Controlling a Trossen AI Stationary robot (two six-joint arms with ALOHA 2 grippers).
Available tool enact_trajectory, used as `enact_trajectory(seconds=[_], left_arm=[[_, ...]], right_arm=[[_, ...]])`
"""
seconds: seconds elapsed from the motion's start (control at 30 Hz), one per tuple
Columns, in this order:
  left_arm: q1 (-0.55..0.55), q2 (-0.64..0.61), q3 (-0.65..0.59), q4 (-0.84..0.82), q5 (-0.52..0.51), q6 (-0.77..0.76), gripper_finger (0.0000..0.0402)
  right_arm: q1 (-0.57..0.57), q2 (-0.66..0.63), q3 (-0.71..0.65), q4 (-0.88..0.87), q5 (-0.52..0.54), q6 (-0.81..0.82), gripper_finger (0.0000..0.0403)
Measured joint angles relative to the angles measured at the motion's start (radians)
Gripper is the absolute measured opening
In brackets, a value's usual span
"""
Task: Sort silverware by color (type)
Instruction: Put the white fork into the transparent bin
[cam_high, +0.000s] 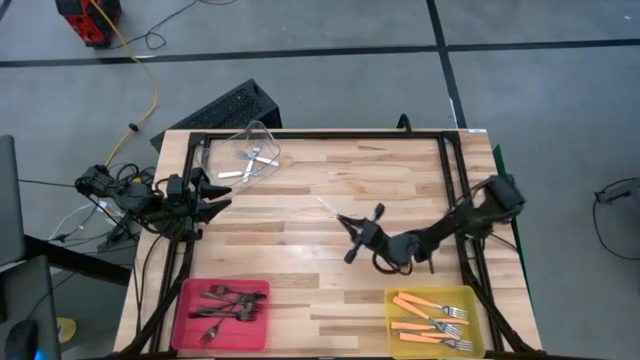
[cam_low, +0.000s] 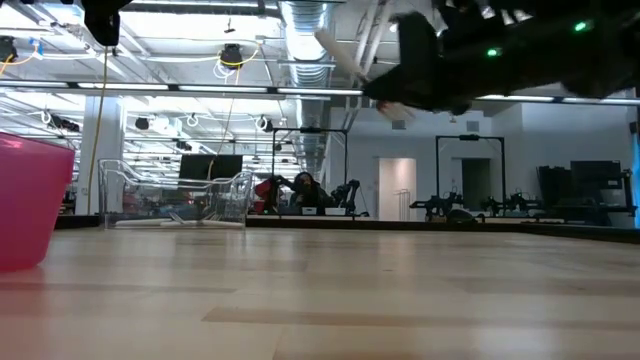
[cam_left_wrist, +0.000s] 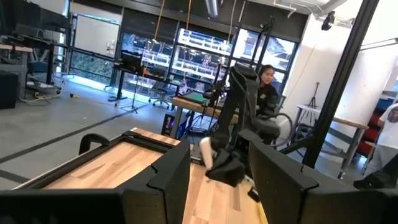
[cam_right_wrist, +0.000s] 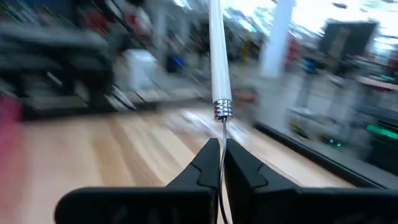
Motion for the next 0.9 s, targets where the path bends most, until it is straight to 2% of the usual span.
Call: enact_trajectory(seconds=[0.13,0.23,0.47,0.9], left_arm=[[0.0,0.0,0.0,-0.002,0.0,0.0,0.0151],[0.0,0.0,0.0,-0.005,0.0,-0.001,0.0151],[0.0,0.0,0.0,-0.004,-0.001,0.012,0.0151],[0.0,0.0,0.0,-0.004,0.0,0.061,0.0151]], right_arm=[[-0.066,0.136,0.023,0.307,-0.187,-0.068,0.003],[-0.118,0.205,0.054,0.414,-0.274,-0.064,0.0034],[-0.24,0.279,0.201,0.389,-0.528,0.016,0.0031],[-0.406,0.299,0.471,0.101,-0.745,0.08,0.0033]])
